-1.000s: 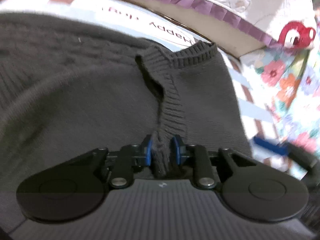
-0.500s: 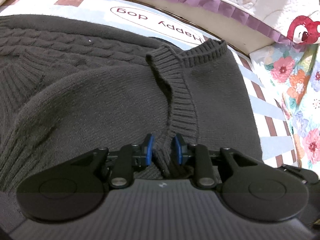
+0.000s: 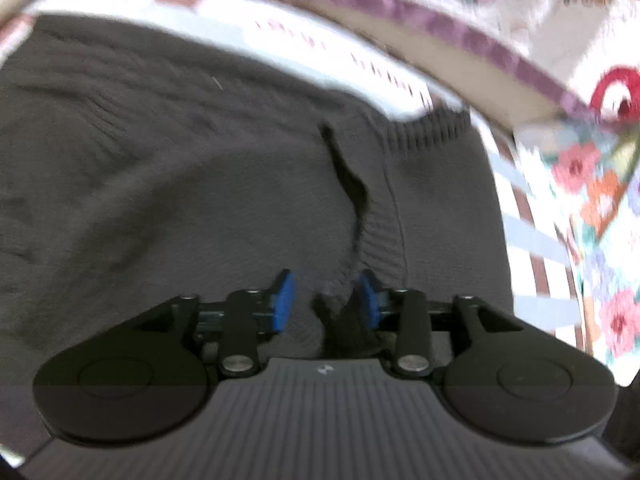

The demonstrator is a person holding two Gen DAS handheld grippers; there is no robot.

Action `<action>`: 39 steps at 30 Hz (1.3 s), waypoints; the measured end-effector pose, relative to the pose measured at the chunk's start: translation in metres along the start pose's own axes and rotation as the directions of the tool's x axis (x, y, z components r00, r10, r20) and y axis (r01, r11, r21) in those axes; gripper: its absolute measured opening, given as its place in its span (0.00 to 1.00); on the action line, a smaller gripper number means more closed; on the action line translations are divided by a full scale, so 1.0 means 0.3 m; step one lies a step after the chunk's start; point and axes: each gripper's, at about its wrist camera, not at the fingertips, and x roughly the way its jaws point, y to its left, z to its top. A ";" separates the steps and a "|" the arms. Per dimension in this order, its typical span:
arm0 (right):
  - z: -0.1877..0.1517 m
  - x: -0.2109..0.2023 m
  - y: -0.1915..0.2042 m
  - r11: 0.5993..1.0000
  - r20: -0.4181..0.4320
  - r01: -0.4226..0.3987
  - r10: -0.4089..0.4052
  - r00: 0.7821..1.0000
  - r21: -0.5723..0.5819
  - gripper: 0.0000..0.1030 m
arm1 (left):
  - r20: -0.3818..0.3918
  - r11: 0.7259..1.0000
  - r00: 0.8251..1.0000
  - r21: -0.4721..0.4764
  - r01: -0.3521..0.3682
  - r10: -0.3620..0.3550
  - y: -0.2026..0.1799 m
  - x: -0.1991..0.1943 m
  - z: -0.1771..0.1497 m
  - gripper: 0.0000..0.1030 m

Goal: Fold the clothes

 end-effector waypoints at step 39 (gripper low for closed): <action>0.135 0.143 0.620 0.794 0.005 -0.266 0.321 0.947 -0.546 0.49 | 0.015 0.743 0.944 -0.621 -0.250 0.330 0.742 -0.393 -0.179 0.77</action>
